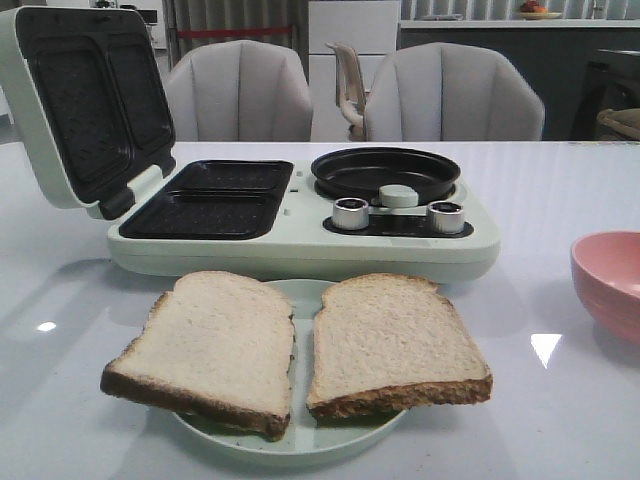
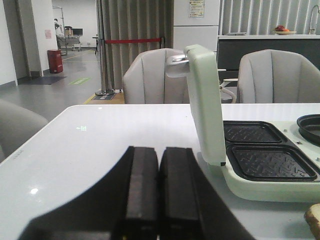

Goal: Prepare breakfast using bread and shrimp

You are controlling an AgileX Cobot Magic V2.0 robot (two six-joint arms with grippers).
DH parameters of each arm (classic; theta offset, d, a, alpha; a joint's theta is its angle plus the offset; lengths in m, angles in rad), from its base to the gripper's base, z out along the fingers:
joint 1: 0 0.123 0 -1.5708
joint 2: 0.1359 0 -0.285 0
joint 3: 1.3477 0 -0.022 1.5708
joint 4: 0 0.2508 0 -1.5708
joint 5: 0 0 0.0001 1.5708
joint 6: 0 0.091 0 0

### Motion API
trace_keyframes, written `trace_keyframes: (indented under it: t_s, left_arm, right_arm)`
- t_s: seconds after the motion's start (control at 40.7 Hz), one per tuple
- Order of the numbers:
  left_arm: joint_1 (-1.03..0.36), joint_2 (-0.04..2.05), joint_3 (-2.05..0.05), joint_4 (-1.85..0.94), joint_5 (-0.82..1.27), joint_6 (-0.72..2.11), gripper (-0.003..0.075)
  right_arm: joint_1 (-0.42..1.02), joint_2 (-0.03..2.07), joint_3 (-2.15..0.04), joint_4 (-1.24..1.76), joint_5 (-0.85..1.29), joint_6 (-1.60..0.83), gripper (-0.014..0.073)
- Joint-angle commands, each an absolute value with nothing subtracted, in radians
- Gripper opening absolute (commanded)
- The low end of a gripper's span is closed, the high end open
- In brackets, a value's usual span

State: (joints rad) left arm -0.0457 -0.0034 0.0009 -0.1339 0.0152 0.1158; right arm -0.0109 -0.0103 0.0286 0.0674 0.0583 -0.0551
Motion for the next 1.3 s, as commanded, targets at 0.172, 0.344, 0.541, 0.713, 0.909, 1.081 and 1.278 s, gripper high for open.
trace_keyframes:
  t_s: [0.172, 0.344, 0.541, 0.713, 0.909, 1.081, 1.278]
  left_arm:
    - [-0.044, -0.025, 0.009, -0.143, -0.070, 0.110, 0.0100]
    - [-0.044, -0.025, 0.009, -0.143, -0.070, 0.110, 0.0100]
    - [-0.044, -0.025, 0.009, -0.143, -0.070, 0.110, 0.0100]
    - [-0.044, -0.025, -0.002, -0.139, -0.134, 0.110, 0.0100]
    - [-0.044, -0.018, -0.170, -0.139, -0.100, 0.110, 0.0100]
    - [-0.044, 0.063, -0.422, -0.139, 0.067, 0.110, 0.0100]
    - [-0.044, 0.239, -0.674, -0.139, 0.300, 0.110, 0.0100]
  right_arm:
    - [-0.010, -0.032, 0.011, 0.071, -0.034, -0.063, 0.0034]
    - [-0.010, -0.032, 0.011, 0.071, -0.034, -0.063, 0.0034]
    - [-0.010, -0.032, 0.011, 0.071, -0.035, -0.063, 0.0034]
    - [-0.010, -0.032, -0.001, 0.080, -0.053, -0.063, 0.0034]
    - [-0.010, -0.023, -0.218, 0.106, 0.080, -0.063, 0.0034]
    - [-0.010, 0.100, -0.457, 0.084, 0.228, -0.063, 0.0034]
    - [-0.010, 0.311, -0.669, 0.083, 0.438, -0.063, 0.0034]
